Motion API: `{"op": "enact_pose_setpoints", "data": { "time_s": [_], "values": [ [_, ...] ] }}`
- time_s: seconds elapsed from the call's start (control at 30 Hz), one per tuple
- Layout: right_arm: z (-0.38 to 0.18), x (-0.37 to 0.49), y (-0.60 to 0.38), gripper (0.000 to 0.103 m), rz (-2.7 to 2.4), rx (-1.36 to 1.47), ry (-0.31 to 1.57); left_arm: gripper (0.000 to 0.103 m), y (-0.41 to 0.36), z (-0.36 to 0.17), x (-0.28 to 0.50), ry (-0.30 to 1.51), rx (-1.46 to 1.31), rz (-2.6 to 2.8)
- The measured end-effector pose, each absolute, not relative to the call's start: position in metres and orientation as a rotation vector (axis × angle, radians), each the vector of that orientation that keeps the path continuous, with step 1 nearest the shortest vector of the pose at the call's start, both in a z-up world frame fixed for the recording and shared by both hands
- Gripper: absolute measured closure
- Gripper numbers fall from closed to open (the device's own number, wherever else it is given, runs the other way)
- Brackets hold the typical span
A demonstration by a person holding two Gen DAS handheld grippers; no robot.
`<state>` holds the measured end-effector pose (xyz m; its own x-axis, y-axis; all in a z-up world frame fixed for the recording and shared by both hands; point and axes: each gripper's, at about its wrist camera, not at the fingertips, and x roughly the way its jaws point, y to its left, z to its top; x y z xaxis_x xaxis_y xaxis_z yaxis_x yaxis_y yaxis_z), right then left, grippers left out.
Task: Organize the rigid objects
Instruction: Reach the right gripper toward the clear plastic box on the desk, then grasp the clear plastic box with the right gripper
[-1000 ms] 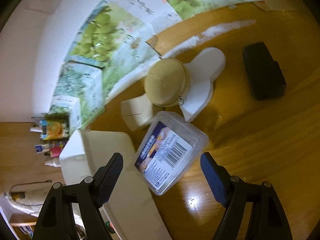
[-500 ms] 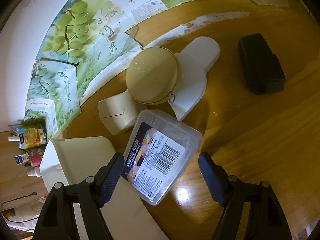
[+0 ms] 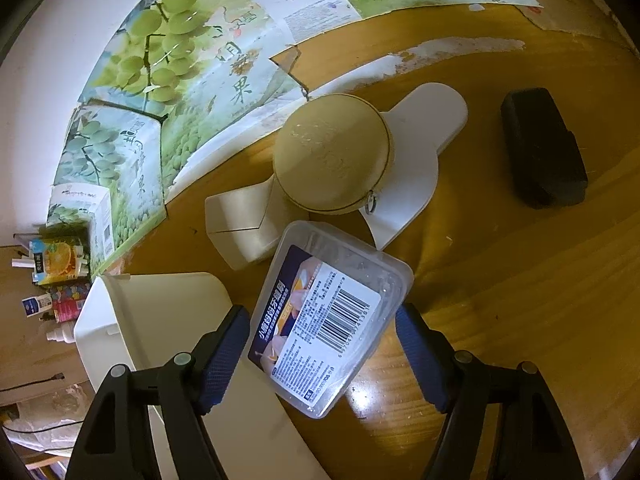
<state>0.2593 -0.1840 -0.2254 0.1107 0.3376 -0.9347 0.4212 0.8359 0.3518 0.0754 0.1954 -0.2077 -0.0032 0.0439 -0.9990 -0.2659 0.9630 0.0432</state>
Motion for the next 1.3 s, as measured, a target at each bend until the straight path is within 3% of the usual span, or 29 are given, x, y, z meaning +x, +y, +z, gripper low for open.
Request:
{"op": "enact_pose_setpoints", "data": {
  "time_s": [0.1,0.2,0.27,0.63,1.27,1.3],
  "values": [
    [-0.225,0.256,-0.190,0.031,-0.063,0.664,1.473,0.088,0.196,-0.208,0.076,1.558,-0.175,0.245],
    [-0.218,0.250,-0.202,0.049,-0.041,0.709,1.426,0.088,0.195,-0.208,0.077,1.557,-0.164,0.241],
    [-0.213,0.248,-0.206,0.054,-0.023,0.708,1.408,0.088,0.194,-0.208,0.077,1.557,-0.158,0.240],
    [-0.207,0.239,-0.211,0.065,0.033,0.760,1.373,0.088,0.188,-0.208,0.075,1.555,-0.146,0.235],
    [-0.198,0.196,-0.247,0.070,0.082,0.934,1.342,0.088,0.180,-0.206,0.073,1.559,-0.125,0.237],
    [-0.197,0.193,-0.249,0.099,0.089,0.945,1.339,0.088,0.179,-0.206,0.073,1.559,-0.123,0.237]
  ]
}}
